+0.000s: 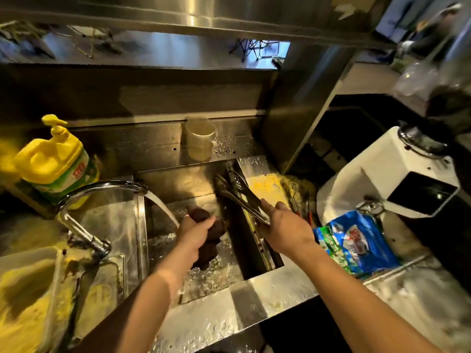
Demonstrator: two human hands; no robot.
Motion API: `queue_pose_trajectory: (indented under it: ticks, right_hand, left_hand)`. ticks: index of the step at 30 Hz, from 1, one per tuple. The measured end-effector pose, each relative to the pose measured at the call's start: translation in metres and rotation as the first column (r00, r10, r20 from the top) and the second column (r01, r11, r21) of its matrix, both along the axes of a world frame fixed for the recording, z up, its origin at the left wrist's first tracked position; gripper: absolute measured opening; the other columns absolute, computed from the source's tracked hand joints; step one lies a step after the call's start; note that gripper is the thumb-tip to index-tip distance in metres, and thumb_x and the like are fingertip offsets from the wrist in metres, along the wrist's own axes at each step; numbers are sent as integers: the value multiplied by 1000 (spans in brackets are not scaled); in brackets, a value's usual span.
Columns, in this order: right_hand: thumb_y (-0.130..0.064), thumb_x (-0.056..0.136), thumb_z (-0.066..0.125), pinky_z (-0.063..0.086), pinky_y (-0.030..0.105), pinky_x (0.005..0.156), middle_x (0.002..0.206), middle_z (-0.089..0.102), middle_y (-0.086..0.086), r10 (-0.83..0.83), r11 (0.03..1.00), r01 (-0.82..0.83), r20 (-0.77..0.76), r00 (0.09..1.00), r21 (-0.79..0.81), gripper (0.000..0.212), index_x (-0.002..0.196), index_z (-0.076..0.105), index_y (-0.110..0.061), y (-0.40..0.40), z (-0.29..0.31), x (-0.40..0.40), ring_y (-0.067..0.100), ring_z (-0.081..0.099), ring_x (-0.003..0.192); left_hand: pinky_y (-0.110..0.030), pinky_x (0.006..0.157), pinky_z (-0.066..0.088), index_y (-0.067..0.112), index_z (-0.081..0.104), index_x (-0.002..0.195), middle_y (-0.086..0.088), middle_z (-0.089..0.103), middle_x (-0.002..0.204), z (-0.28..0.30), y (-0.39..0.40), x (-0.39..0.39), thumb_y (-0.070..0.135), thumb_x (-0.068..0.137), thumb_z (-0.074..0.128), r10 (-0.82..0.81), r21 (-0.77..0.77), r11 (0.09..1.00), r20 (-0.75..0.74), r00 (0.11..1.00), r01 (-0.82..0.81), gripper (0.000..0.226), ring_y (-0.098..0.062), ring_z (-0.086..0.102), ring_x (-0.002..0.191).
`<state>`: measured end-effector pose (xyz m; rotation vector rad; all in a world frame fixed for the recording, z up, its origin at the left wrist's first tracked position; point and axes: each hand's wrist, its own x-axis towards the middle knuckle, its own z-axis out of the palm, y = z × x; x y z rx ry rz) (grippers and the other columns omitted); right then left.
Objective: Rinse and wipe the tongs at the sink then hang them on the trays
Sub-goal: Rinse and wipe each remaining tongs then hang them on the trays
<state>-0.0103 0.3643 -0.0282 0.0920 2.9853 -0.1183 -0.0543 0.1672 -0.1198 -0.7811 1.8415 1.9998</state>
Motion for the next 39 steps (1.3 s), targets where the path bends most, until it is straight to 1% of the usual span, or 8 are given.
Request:
queue_pose_trajectory:
  ticks: [6,10,12,19,23,28,32,39]
  right_hand:
    - [-44,83,60,53,35,82,107,69,5,-252,913,234,-11,968,-335,58,136,55,-22,43,27,23,28,66,102]
    - [-44,77,55,53,30,60,69,69,-3,-378,795,286,-67,924,-534,29,96,65,-26,80,52,46,17,68,69]
    - [-43,73,53,44,20,51,59,66,-8,-449,752,295,-131,884,-590,21,84,63,-29,108,64,67,1,62,56]
    - [-36,64,49,37,30,50,50,52,-16,-693,553,302,-228,684,-776,12,65,53,-25,197,97,145,5,43,48]
    - [-32,67,52,40,31,56,54,54,-12,-790,436,304,-199,580,-847,15,79,60,-32,252,111,193,13,49,53]
    - [-34,75,57,39,32,54,62,57,-8,-878,350,410,-143,456,-842,5,80,58,-33,326,113,240,15,52,54]
    - [-40,74,47,38,37,55,56,51,-4,-917,260,507,-45,397,-822,31,81,58,-11,377,117,252,18,49,54]
    - [-37,81,46,42,33,59,90,61,14,-866,428,643,-83,494,-635,36,102,59,-10,476,167,210,33,60,78]
  left_hand:
    - [-21,43,47,14,64,80,-2,72,63,41,58,-8,18,87,74,-169,65,982,-138,976,179,13,-15,66,48]
    - [-36,60,59,18,65,81,-8,74,78,73,109,-3,23,84,77,-276,15,959,-201,940,285,14,-24,72,66]
    - [-31,49,56,17,64,82,-7,71,68,90,144,7,23,84,78,-336,19,936,-240,911,351,15,-22,70,55]
    - [-34,58,52,11,67,87,-12,68,71,135,278,65,18,86,75,-562,37,794,-336,756,607,10,-26,64,58]
    - [-28,50,55,5,67,92,-13,69,77,146,356,109,8,88,70,-660,55,681,-385,645,730,6,-20,68,58]
    - [-42,72,61,15,71,92,-14,77,93,144,445,157,20,86,75,-749,93,583,-323,578,807,8,-31,74,83]
    - [-49,86,59,19,68,110,-10,76,101,140,493,175,35,82,78,-758,52,612,-245,604,789,35,-32,72,93]
    - [-52,98,53,23,68,111,-7,75,108,140,548,175,38,79,79,-765,-1,615,-242,597,788,37,-32,69,103]
